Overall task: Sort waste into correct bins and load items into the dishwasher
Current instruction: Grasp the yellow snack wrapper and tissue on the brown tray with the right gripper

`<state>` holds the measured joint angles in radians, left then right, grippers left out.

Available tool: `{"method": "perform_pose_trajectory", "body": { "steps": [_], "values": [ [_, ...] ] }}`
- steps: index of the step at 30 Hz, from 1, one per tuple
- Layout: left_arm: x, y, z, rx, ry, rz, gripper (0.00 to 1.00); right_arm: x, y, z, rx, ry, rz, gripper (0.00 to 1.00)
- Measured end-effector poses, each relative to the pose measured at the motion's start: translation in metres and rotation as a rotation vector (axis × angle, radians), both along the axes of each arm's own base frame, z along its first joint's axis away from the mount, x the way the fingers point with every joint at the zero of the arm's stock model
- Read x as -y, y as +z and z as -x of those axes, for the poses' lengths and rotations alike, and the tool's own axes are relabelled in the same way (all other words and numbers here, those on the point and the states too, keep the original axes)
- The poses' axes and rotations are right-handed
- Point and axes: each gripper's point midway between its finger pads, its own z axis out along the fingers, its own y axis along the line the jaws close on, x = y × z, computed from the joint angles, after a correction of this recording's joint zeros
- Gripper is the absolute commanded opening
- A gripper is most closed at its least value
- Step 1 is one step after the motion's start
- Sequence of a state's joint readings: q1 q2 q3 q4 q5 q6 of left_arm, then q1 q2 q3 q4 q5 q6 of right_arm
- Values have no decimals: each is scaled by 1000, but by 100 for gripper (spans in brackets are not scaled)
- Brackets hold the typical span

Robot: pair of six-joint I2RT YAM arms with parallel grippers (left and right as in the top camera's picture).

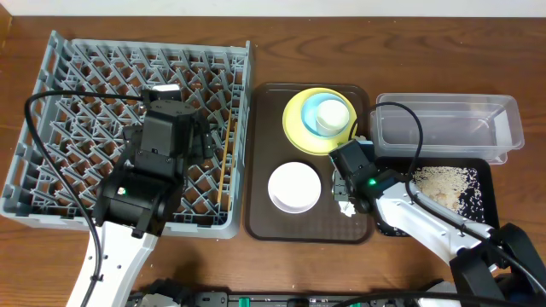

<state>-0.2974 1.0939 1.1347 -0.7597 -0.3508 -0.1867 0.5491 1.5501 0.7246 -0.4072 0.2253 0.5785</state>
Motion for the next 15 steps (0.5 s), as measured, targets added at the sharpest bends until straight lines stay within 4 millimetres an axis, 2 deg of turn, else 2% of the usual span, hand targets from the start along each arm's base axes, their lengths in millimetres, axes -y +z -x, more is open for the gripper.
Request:
{"method": "perform_pose_trajectory", "body": {
  "steps": [3,8,10,15],
  "values": [
    [0,0,0,0,0,0,92,0,0,0,0,-2,-1,47],
    [0,0,0,0,0,0,92,0,0,-1,3,-7,-4,58],
    [0,0,0,0,0,0,93,-1,-1,-2,5,-9,-7,57],
    [0,0,0,0,0,0,92,0,-4,-1,-3,-14,-4,45]
  ]
}}
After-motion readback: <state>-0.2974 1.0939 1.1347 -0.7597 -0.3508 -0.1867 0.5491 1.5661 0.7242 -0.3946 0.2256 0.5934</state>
